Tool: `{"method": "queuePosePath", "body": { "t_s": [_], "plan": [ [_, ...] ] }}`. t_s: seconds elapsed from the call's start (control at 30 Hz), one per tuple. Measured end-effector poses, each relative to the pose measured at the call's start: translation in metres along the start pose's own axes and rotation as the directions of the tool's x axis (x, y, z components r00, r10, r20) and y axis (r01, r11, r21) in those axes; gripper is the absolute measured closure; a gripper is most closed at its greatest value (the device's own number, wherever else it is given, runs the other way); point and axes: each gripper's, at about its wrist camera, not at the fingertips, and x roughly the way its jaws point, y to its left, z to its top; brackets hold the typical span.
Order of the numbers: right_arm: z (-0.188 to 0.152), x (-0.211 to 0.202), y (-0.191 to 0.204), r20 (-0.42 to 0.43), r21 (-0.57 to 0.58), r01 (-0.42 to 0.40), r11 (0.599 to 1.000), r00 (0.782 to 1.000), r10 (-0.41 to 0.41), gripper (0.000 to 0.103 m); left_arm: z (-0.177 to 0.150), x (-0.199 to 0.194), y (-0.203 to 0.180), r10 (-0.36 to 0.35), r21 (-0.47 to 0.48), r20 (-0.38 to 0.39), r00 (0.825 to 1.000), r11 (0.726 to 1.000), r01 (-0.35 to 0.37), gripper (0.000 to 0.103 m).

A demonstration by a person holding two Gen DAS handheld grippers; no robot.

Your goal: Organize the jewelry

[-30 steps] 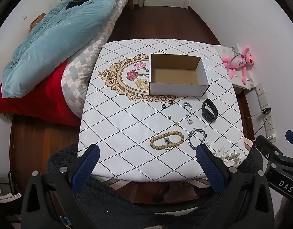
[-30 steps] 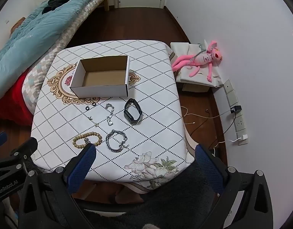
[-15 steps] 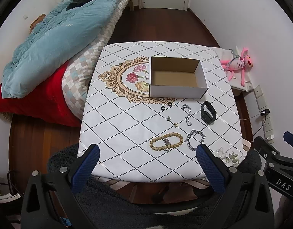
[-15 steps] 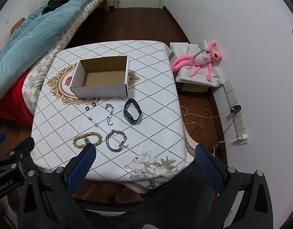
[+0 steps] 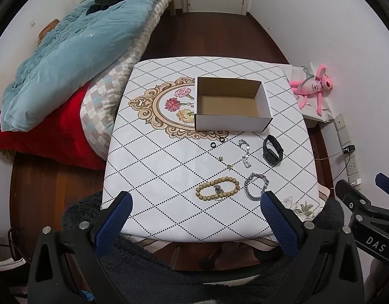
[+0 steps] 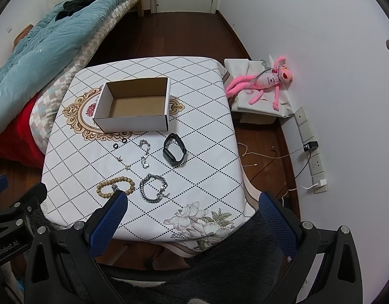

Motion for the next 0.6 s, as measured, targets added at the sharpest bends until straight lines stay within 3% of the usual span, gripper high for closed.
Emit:
{"method": "queuePosePath", "body": {
  "t_s": [0.6],
  "plan": [
    [0.0006,-0.0047,0.0007,0.006,-0.005,0.0,1.0,1.0,0.0,0.0,-0.0029,-0.0015,0.0013,-0.006,0.001,0.004,1.0,1.0,0.006,0.0]
  ]
}}
